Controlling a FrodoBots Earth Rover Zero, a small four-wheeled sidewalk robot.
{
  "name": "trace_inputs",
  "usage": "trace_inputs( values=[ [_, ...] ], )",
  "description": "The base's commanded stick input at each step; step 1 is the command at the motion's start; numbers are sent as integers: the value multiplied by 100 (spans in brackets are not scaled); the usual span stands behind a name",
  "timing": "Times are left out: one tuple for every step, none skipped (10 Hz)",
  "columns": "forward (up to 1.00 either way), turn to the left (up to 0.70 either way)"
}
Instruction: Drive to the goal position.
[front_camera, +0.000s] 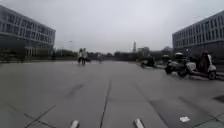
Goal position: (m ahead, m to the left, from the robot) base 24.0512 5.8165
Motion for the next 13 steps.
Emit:
trace_inputs(
  values=[
    [100,-4],
    [100,0],
    [100,0],
    [100,0],
    [100,0],
    [100,0],
    [100,0],
    [100,0],
    [100,0],
    [100,0],
    [100,0],
    [100,0],
    [100,0]
  ],
)
